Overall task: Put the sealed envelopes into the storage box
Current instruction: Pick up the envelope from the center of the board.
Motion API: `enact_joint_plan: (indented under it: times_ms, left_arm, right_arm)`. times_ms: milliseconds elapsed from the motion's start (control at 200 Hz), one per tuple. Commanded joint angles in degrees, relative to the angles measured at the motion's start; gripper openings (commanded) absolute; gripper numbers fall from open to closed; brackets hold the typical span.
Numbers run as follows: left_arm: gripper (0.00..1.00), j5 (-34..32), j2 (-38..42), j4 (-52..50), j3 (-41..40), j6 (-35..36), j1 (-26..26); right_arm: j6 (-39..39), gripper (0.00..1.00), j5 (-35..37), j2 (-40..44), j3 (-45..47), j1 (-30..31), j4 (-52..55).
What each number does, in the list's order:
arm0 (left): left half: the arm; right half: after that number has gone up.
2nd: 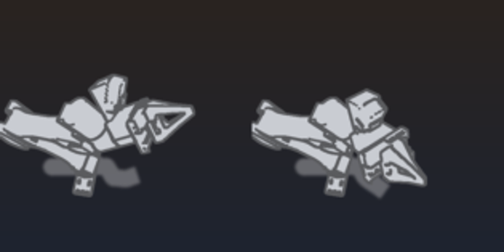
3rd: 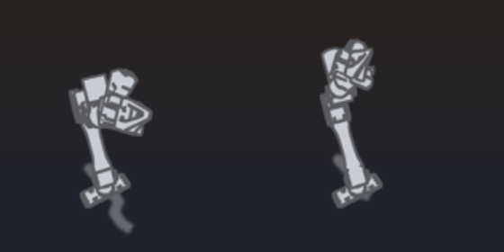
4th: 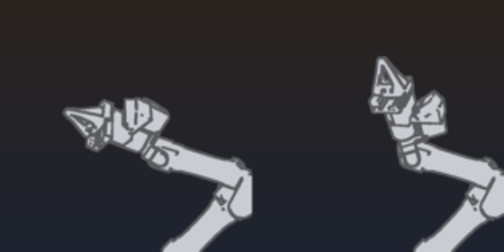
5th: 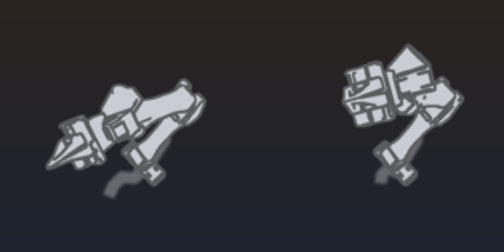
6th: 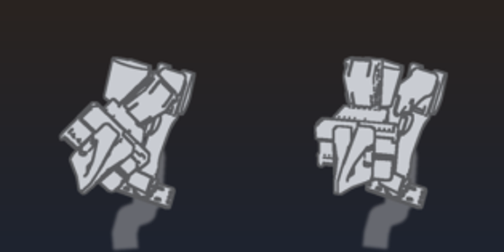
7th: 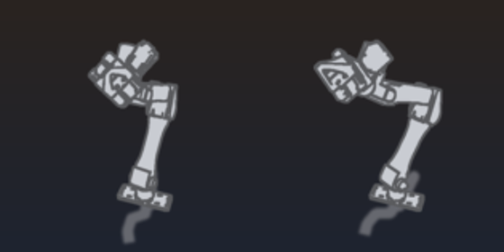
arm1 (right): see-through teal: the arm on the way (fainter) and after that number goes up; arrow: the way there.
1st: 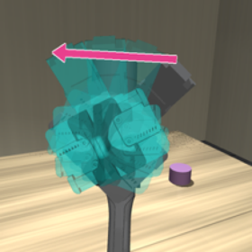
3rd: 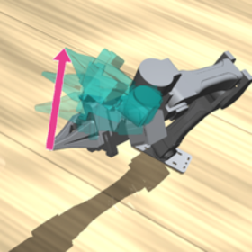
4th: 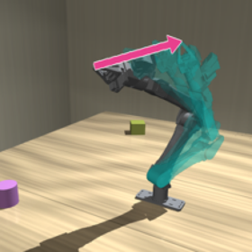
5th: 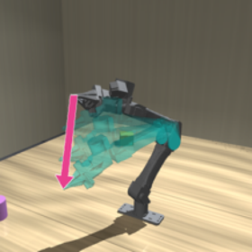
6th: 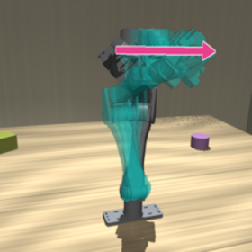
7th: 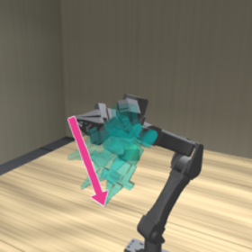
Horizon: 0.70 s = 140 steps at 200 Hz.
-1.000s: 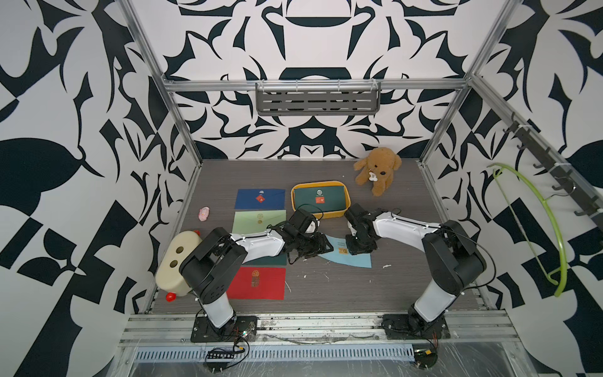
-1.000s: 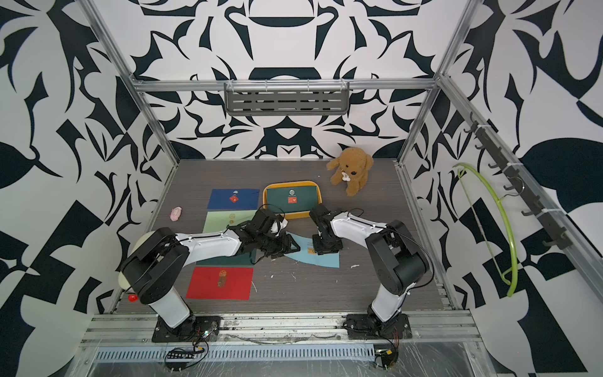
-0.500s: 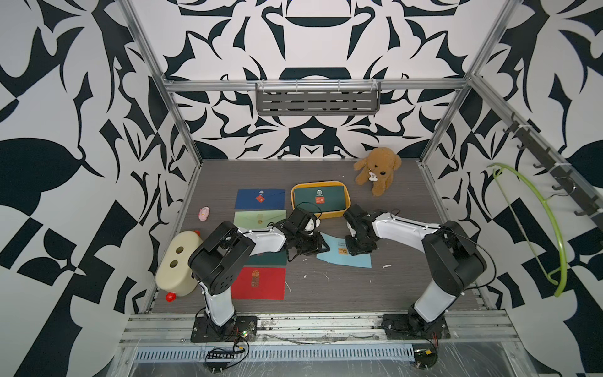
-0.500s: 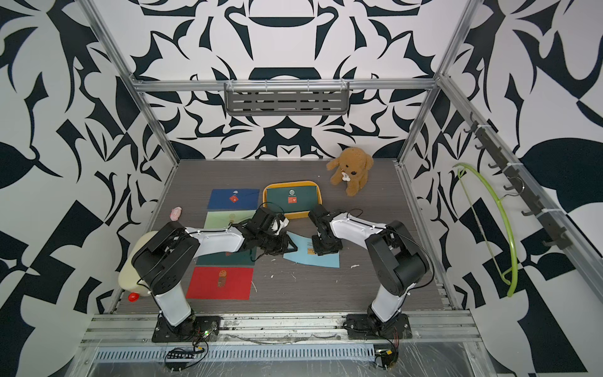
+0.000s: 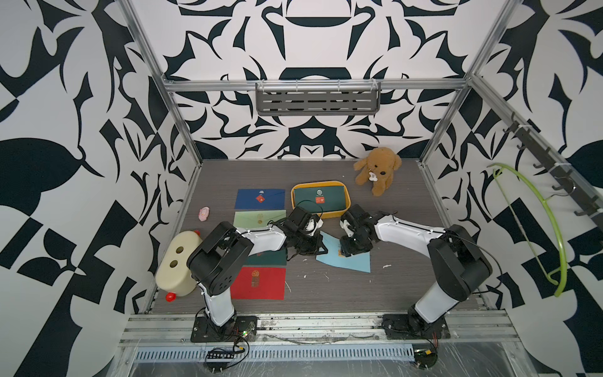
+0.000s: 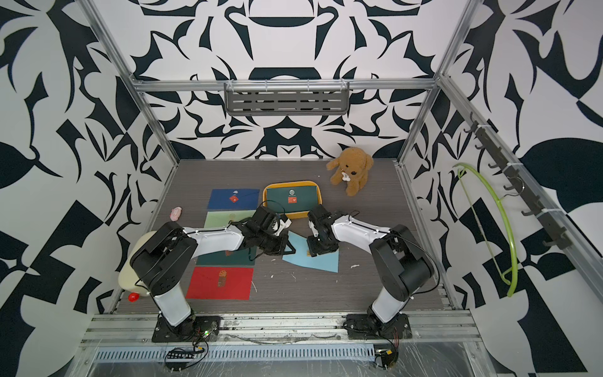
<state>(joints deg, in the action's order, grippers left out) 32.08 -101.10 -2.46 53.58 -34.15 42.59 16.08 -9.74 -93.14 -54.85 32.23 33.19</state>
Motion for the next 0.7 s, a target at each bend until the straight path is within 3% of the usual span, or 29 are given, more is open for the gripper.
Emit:
enact_joint_plan:
  times_ms: [0,210,375,540,695]
  left_arm:
    - [0.0,4.1,3.6,-5.7,2.7,6.7,-0.1]
    - [0.0,9.4,6.8,-14.0,6.0,17.0,-1.3]
    - [0.0,19.3,9.2,-20.8,8.8,25.3,-5.0]
    - [0.0,22.3,9.0,-31.8,14.8,33.2,-5.7]
    - [0.0,23.0,9.8,-33.6,15.4,34.5,-5.7]
  right_arm:
    - [-6.1,0.63,-4.5,4.8,-4.6,-1.4,2.5]
    - [-16.8,0.65,-13.3,10.2,-7.2,-7.5,7.0]
    - [-28.5,0.65,-21.5,16.4,-5.3,-8.5,8.0]
    - [-34.4,0.66,-28.7,17.5,-6.8,-10.8,10.9]
    - [-35.8,0.66,-30.0,16.9,-8.5,-10.8,12.9]
